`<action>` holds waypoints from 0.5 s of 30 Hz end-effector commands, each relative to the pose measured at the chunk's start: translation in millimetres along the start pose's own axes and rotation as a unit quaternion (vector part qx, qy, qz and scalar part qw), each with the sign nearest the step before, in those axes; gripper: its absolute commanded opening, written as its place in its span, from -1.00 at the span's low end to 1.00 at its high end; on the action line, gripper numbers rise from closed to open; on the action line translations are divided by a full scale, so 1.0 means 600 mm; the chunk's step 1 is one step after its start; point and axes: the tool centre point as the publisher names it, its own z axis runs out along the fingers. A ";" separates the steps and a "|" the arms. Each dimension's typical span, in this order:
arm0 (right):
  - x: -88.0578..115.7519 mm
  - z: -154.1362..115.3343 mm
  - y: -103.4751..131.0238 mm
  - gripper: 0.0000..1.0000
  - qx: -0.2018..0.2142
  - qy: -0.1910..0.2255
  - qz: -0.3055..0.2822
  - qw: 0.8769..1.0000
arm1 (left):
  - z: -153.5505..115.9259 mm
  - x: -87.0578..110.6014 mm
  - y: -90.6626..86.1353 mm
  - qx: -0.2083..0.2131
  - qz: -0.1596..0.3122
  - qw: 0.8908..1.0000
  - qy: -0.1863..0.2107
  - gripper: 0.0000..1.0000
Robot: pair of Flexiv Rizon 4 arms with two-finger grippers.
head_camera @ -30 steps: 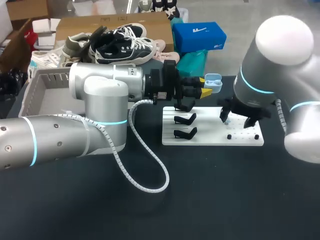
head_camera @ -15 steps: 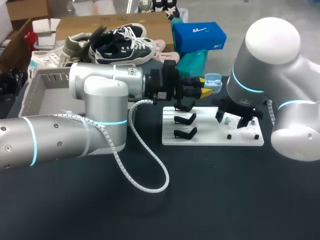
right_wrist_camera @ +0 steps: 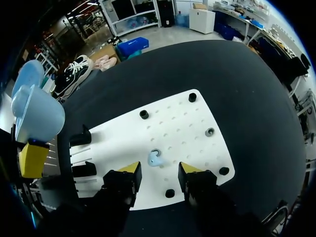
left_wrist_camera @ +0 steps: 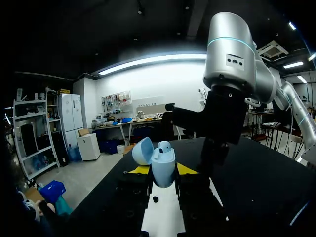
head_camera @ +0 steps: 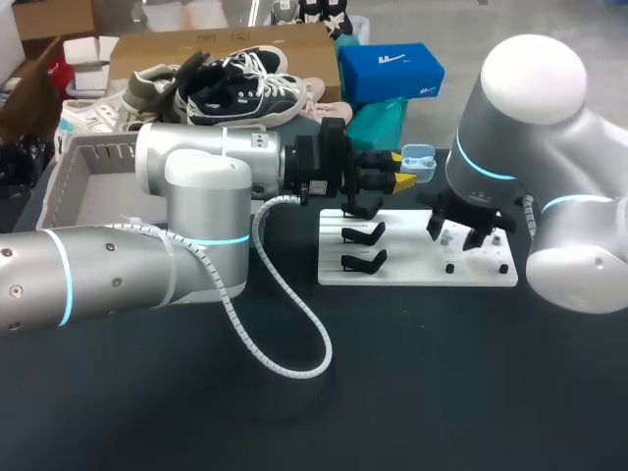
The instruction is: Pick up each earbud case from the left stands, insert the matching earbuds, close the lid, and place the case in the box.
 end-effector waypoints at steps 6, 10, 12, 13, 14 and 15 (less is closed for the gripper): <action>-0.003 0.013 0.010 -0.08 0.004 0.001 -0.006 1.000 | 0.000 0.001 0.000 -0.001 0.001 1.000 -0.001 -1.00; -0.005 0.017 0.011 -0.12 0.004 0.003 -0.003 1.000 | 0.000 0.001 0.000 -0.001 0.001 1.000 -0.001 -1.00; -0.007 0.019 0.012 -0.16 0.004 0.004 -0.001 1.000 | 0.000 0.001 0.000 -0.001 0.001 1.000 -0.001 -1.00; -0.007 0.019 0.013 -0.18 0.004 0.005 -0.001 1.000 | 0.000 0.001 0.000 -0.001 0.001 1.000 -0.001 -1.00; -0.008 0.020 0.013 -0.19 0.004 0.005 0.000 1.000 | 0.000 0.001 0.000 -0.001 0.001 1.000 -0.001 -1.00; -0.008 0.021 0.013 -0.24 0.004 0.006 0.000 1.000 | 0.000 0.001 0.000 -0.001 0.001 1.000 -0.001 -1.00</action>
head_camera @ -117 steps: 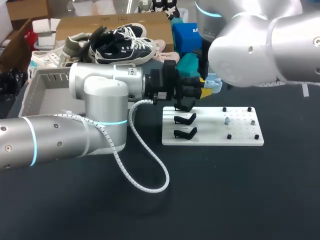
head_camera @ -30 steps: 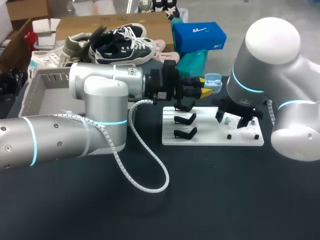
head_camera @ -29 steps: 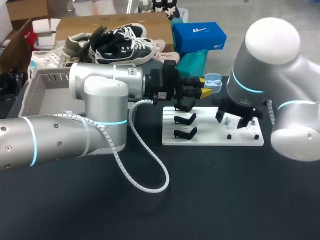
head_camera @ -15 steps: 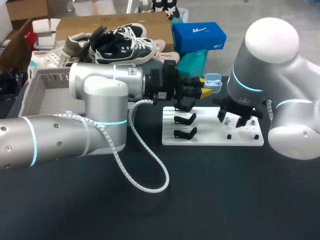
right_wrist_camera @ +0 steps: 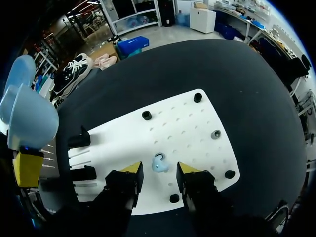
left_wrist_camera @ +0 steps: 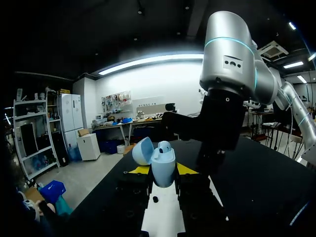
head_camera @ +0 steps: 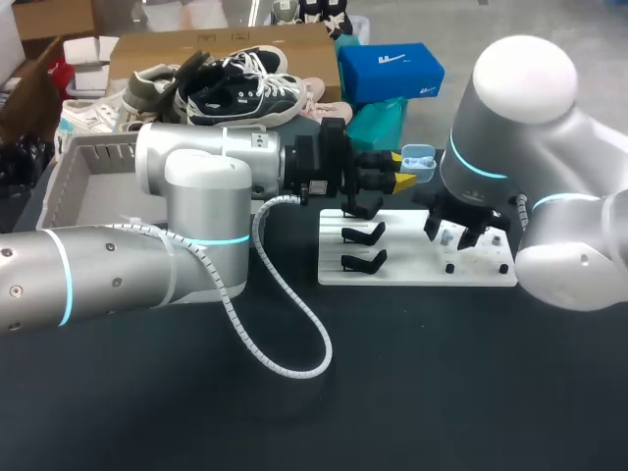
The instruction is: Pick up each earbud case from the left stands, insert the matching earbuds, close the lid, and place the case in the box.
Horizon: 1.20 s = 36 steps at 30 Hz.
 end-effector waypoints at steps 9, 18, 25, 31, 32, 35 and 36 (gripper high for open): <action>-0.007 0.010 0.000 -0.40 0.003 0.005 0.004 1.000 | 0.000 0.001 0.000 -0.001 0.001 1.000 -0.001 -1.00; -0.004 0.014 0.001 -0.96 0.004 0.010 0.006 1.000 | 0.000 0.001 0.000 -0.001 0.001 1.000 -0.001 -1.00; 0.004 -0.006 -0.005 -1.00 -0.001 0.004 0.015 1.000 | 0.000 0.001 0.000 -0.001 0.001 1.000 -0.001 -1.00; 0.017 -0.053 -0.027 -1.00 -0.008 -0.016 0.025 1.000 | 0.000 0.001 0.000 -0.001 0.001 1.000 -0.001 -1.00; 0.020 -0.061 -0.032 -1.00 -0.010 -0.017 0.025 0.999 | 0.000 0.001 0.000 -0.001 0.001 1.000 -0.001 -1.00; 0.033 -0.086 -0.041 -1.00 -0.022 -0.016 0.002 1.000 | 0.000 0.001 0.000 -0.001 0.001 1.000 -0.001 -1.00; 0.037 -0.094 -0.043 -1.00 -0.025 -0.014 -0.014 0.999 | 0.000 0.001 0.000 -0.001 0.001 1.000 -0.001 -1.00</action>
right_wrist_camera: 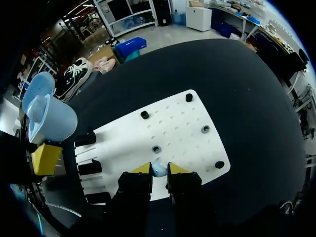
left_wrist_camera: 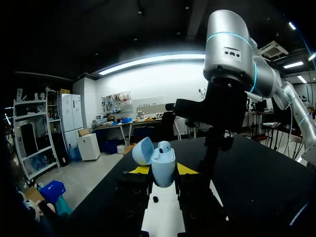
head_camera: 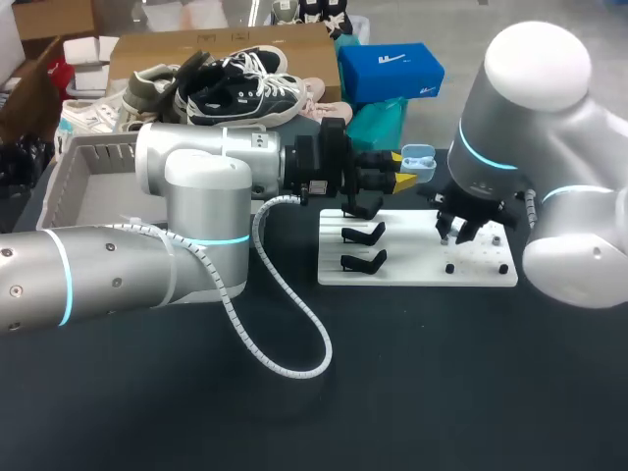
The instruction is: Pick up each earbud case from the left stands, insert the matching earbuds, close the lid, and place the case in the box.
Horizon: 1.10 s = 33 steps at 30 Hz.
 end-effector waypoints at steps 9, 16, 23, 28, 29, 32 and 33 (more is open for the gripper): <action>0.053 -0.117 -0.020 -1.00 -0.041 -0.003 -0.220 0.975 | 0.000 0.001 0.000 -0.001 0.001 1.000 -0.001 -1.00; 0.053 -0.166 0.007 -1.00 -0.051 -0.002 -0.303 0.952 | 0.000 0.001 0.000 -0.001 0.001 1.000 -0.001 -1.00; 0.018 -0.202 0.053 -1.00 -0.039 -0.004 -0.347 0.937 | 0.000 0.001 0.000 -0.001 0.001 1.000 -0.001 -1.00; -0.010 -0.211 0.081 -1.00 -0.049 -0.003 -0.369 0.928 | 0.000 0.001 0.000 -0.001 0.001 1.000 -0.001 -1.00; -0.016 -0.212 0.087 -1.00 -0.050 -0.002 -0.371 0.927 | 0.000 0.001 0.000 -0.001 0.001 1.000 -0.001 -1.00; -0.031 -0.212 0.101 -1.00 -0.058 -0.005 -0.380 0.923 | 0.000 0.001 0.000 -0.001 0.001 1.000 -0.001 -1.00; -0.035 -0.211 0.105 -1.00 -0.059 -0.006 -0.381 0.923 | 0.000 0.001 0.000 -0.001 0.001 1.000 -0.001 -1.00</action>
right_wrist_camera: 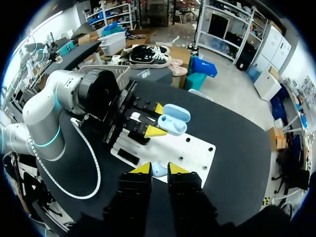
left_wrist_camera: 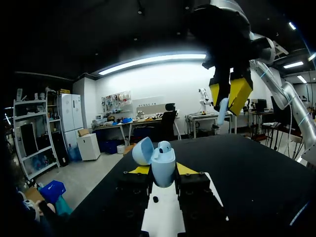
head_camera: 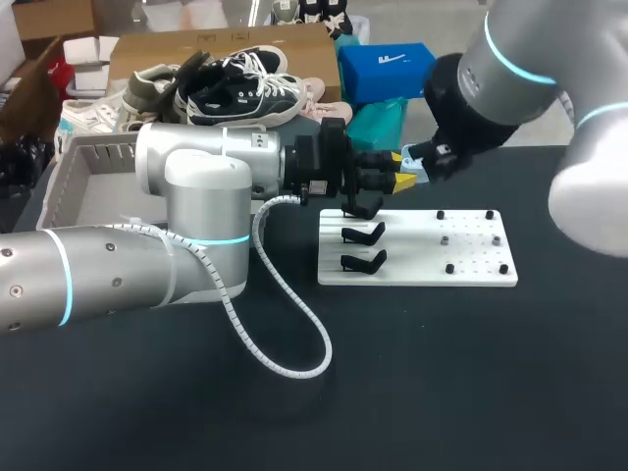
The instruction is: Pick up each earbud case from the left stands, insert the matching earbuds, close the lid, and place the case in the box.
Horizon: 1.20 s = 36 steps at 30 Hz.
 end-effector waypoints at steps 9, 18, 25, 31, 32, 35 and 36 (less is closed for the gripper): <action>-0.066 0.041 -0.009 -1.00 -0.013 0.027 -0.010 1.000 | 0.000 0.001 0.000 -0.001 0.001 1.000 -0.001 -1.00; -0.083 0.068 -0.017 -1.00 -0.015 0.035 -0.015 0.999 | 0.000 0.001 0.000 -0.001 0.001 1.000 -0.001 -1.00; -0.089 0.080 -0.019 -1.00 -0.017 0.039 -0.019 0.999 | 0.000 0.001 0.000 -0.001 0.001 1.000 -0.001 -1.00; -0.094 0.080 -0.023 -1.00 -0.024 0.036 -0.030 0.999 | 0.000 0.001 0.000 -0.001 0.001 1.000 -0.001 -1.00; -0.094 0.079 -0.024 -1.00 -0.025 0.035 -0.032 0.999 | 0.000 0.001 0.000 -0.001 0.001 1.000 -0.001 -1.00; -0.093 0.077 -0.025 -1.00 -0.025 0.033 -0.035 0.999 | 0.000 0.001 0.000 -0.001 0.001 1.000 -0.001 -1.00; -0.092 0.076 -0.025 -1.00 -0.025 0.033 -0.035 0.999 | 0.000 0.001 0.000 -0.001 0.001 1.000 -0.001 -1.00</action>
